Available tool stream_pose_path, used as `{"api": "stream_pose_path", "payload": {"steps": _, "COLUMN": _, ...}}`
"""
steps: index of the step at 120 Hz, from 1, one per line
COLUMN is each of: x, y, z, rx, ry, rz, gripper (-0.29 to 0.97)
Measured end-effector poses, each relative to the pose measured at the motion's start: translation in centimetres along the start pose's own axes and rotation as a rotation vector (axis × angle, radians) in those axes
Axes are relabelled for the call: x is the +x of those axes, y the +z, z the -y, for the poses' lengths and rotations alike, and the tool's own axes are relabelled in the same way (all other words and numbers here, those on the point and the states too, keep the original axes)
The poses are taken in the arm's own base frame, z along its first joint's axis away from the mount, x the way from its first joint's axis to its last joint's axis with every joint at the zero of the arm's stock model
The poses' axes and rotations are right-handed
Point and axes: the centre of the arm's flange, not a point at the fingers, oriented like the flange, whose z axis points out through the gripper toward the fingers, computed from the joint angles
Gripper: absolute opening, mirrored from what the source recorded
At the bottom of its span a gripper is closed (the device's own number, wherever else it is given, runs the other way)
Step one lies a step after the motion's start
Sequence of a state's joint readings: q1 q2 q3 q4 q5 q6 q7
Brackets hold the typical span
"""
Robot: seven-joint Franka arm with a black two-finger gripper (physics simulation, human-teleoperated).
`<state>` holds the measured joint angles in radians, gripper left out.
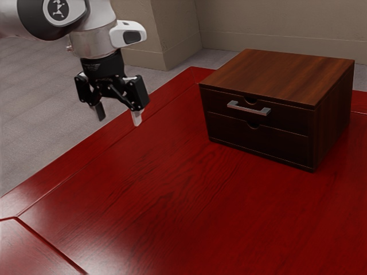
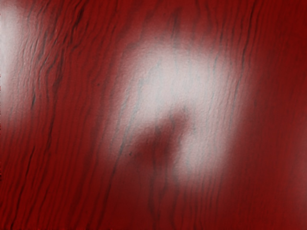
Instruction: Pull the drawer handle with one arm to open the drawer
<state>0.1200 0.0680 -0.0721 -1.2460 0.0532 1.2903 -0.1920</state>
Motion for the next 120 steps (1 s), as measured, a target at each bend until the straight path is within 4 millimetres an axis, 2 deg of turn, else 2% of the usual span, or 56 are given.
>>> {"api": "stream_pose_path", "payload": {"steps": 24, "x": -0.1, "y": -0.3, "z": 0.1, "rx": -0.011, "ry": -0.021, "rz": -0.001, "gripper": 0.68}}
{"api": "stream_pose_path", "payload": {"steps": 32, "x": -2.6, "y": -6.7, "z": 1.6, "rx": -0.061, "ry": -0.046, "rz": -0.131, "gripper": 0.68}}
{"api": "stream_pose_path", "payload": {"steps": 37, "x": -6.1, "y": -11.6, "z": 3.2, "rx": -0.086, "ry": -0.070, "rz": -0.234, "gripper": 0.68}}
{"api": "stream_pose_path", "payload": {"steps": 41, "x": -8.7, "y": -14.4, "z": 4.4, "rx": -0.098, "ry": -0.090, "rz": -0.291, "gripper": 0.68}}
{"api": "stream_pose_path", "payload": {"steps": 47, "x": -11.0, "y": -16.3, "z": 5.2, "rx": -0.106, "ry": -0.103, "rz": -0.324, "gripper": 0.68}}
{"api": "stream_pose_path", "payload": {"steps": 54, "x": -12.0, "y": -16.9, "z": 4.6, "rx": -0.113, "ry": -0.089, "rz": -0.327, "gripper": 0.68}}
{"api": "stream_pose_path", "payload": {"steps": 70, "x": -11.9, "y": -16.5, "z": 3.5, "rx": -0.121, "ry": -0.070, "rz": -0.310, "gripper": 0.68}}
{"api": "stream_pose_path", "payload": {"steps": 80, "x": -11.3, "y": -16.0, "z": 3.5, "rx": -0.122, "ry": -0.075, "rz": -0.299, "gripper": 0.68}}
{"api": "stream_pose_path", "payload": {"steps": 86, "x": -10.1, "y": -15.1, "z": 3.5, "rx": -0.118, "ry": -0.080, "rz": -0.279, "gripper": 0.68}}
{"api": "stream_pose_path", "payload": {"steps": 96, "x": -7.5, "y": -12.5, "z": 3.2, "rx": -0.106, "ry": -0.087, "rz": -0.220, "gripper": 0.68}}
{"api": "stream_pose_path", "payload": {"steps": 103, "x": -6.4, "y": -10.2, "z": 3.1, "rx": -0.091, "ry": -0.094, "rz": -0.172, "gripper": 0.68}}
{"api": "stream_pose_path", "payload": {"steps": 112, "x": -7.2, "y": -7.1, "z": 2.8, "rx": -0.072, "ry": -0.097, "rz": -0.129, "gripper": 0.68}}
{"api": "stream_pose_path", "payload": {"steps": 120, "x": -9.3, "y": -3.6, "z": 0.8, "rx": -0.052, "ry": -0.065, "rz": -0.116, "gripper": 0.68}}
